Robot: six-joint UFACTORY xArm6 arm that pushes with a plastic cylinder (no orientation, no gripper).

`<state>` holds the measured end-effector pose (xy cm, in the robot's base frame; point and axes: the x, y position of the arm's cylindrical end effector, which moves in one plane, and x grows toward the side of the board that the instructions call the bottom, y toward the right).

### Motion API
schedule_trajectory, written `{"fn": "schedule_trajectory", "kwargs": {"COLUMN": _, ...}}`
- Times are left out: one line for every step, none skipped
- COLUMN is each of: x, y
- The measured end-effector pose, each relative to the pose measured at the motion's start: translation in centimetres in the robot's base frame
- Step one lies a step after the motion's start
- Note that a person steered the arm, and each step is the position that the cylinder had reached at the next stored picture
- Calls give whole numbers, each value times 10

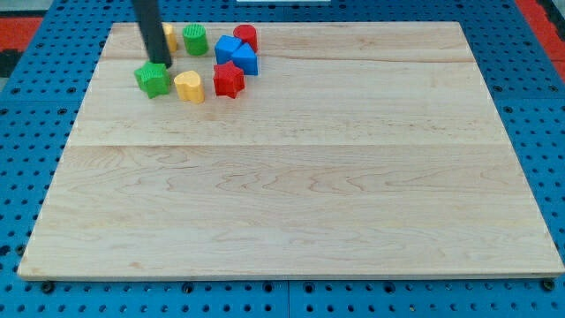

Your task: Push the yellow hexagon into the green circle

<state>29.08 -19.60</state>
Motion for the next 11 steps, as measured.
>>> {"fn": "schedule_trajectory", "kwargs": {"x": -6, "y": -40}}
{"fn": "schedule_trajectory", "kwargs": {"x": -6, "y": -108}}
{"fn": "schedule_trajectory", "kwargs": {"x": -5, "y": -108}}
{"fn": "schedule_trajectory", "kwargs": {"x": -49, "y": -108}}
{"fn": "schedule_trajectory", "kwargs": {"x": -99, "y": -103}}
{"fn": "schedule_trajectory", "kwargs": {"x": -98, "y": -76}}
{"fn": "schedule_trajectory", "kwargs": {"x": -56, "y": -1}}
{"fn": "schedule_trajectory", "kwargs": {"x": -98, "y": -12}}
{"fn": "schedule_trajectory", "kwargs": {"x": -98, "y": 6}}
{"fn": "schedule_trajectory", "kwargs": {"x": -94, "y": 53}}
{"fn": "schedule_trajectory", "kwargs": {"x": -98, "y": 68}}
